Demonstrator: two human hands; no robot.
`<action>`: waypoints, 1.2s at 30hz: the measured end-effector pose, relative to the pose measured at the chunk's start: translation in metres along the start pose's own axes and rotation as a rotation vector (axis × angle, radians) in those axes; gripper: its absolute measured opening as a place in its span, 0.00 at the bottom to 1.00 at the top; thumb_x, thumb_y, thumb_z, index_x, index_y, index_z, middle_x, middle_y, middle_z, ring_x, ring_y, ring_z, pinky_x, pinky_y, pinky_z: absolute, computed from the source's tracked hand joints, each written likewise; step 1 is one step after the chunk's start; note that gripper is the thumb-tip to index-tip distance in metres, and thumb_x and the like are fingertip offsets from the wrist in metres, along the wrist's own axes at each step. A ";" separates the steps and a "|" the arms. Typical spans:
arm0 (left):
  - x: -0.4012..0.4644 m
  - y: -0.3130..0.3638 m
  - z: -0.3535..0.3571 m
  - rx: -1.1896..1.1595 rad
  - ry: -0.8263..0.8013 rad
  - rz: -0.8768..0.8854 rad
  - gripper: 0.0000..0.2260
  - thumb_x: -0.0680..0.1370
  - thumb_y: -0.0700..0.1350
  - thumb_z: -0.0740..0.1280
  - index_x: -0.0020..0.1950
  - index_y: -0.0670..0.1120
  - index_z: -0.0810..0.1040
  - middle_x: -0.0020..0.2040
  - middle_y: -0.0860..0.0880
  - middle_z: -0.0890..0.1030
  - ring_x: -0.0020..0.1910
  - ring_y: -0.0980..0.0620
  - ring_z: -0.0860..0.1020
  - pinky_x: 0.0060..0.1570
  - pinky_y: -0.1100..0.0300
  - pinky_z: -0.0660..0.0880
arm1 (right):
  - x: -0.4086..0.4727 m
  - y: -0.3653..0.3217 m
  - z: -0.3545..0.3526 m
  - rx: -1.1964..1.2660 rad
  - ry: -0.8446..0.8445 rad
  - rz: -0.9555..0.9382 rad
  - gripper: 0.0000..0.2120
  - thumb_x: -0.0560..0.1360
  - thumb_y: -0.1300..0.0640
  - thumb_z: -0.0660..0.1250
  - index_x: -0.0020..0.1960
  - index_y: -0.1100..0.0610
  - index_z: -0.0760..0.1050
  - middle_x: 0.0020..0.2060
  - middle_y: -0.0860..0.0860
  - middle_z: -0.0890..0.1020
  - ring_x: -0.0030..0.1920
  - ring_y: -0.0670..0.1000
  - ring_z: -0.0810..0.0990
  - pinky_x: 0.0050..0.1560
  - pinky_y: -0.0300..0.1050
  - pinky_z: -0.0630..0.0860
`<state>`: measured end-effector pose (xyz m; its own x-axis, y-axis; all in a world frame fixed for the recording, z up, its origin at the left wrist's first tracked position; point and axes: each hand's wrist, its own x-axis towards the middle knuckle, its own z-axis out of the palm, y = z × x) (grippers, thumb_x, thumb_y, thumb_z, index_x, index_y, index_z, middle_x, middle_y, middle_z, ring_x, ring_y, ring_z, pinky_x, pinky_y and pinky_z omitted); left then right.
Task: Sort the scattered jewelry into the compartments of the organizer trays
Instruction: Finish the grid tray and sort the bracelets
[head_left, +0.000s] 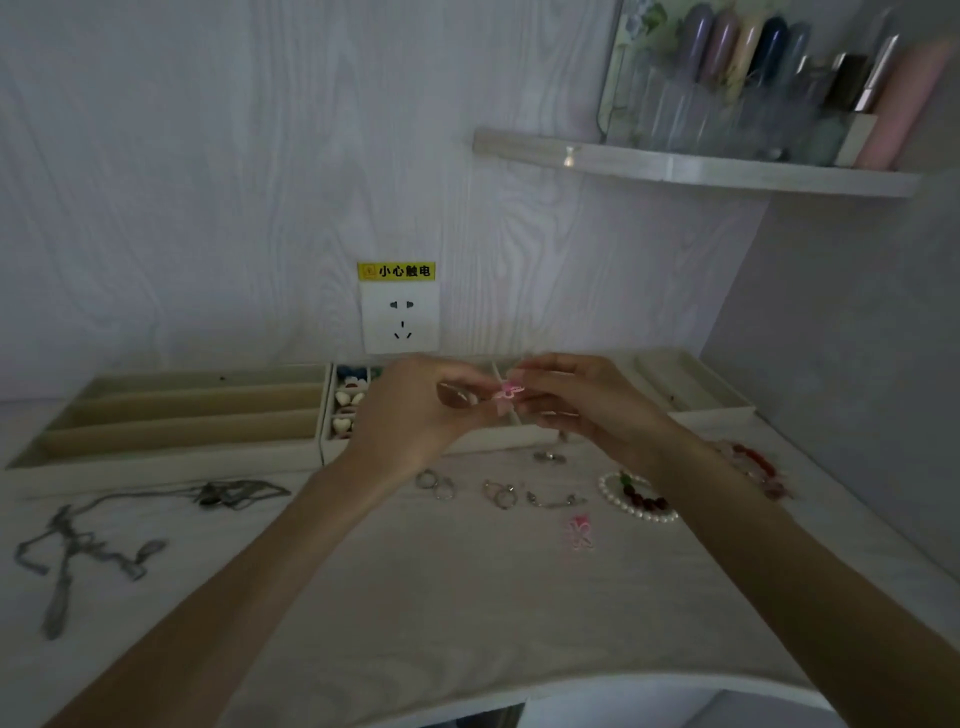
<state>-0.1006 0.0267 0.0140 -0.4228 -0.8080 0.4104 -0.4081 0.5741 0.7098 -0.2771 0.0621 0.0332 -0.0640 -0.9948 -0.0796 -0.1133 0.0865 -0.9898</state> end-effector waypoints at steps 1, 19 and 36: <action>0.004 -0.003 -0.001 0.012 0.012 0.007 0.06 0.70 0.54 0.72 0.46 0.58 0.83 0.38 0.63 0.82 0.38 0.65 0.80 0.39 0.69 0.74 | 0.005 0.001 0.001 -0.004 -0.021 0.006 0.12 0.73 0.55 0.70 0.54 0.59 0.79 0.44 0.53 0.85 0.42 0.47 0.82 0.43 0.36 0.77; 0.032 -0.047 -0.009 0.247 -0.168 -0.085 0.09 0.75 0.47 0.69 0.55 0.56 0.81 0.47 0.61 0.79 0.41 0.64 0.73 0.42 0.64 0.70 | 0.061 0.001 -0.017 -0.595 0.018 -0.066 0.06 0.69 0.56 0.74 0.44 0.57 0.84 0.28 0.45 0.82 0.30 0.43 0.79 0.33 0.31 0.74; 0.020 -0.050 -0.015 0.471 -0.248 -0.048 0.06 0.72 0.57 0.71 0.43 0.56 0.83 0.37 0.62 0.80 0.36 0.65 0.76 0.35 0.67 0.71 | 0.074 0.007 -0.005 -0.869 -0.122 0.032 0.09 0.71 0.56 0.73 0.49 0.57 0.83 0.15 0.41 0.71 0.17 0.39 0.67 0.24 0.29 0.62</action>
<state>-0.0763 -0.0200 -0.0050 -0.5503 -0.8116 0.1959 -0.7263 0.5811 0.3673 -0.2880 -0.0109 0.0212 0.0204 -0.9857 -0.1674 -0.8315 0.0762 -0.5502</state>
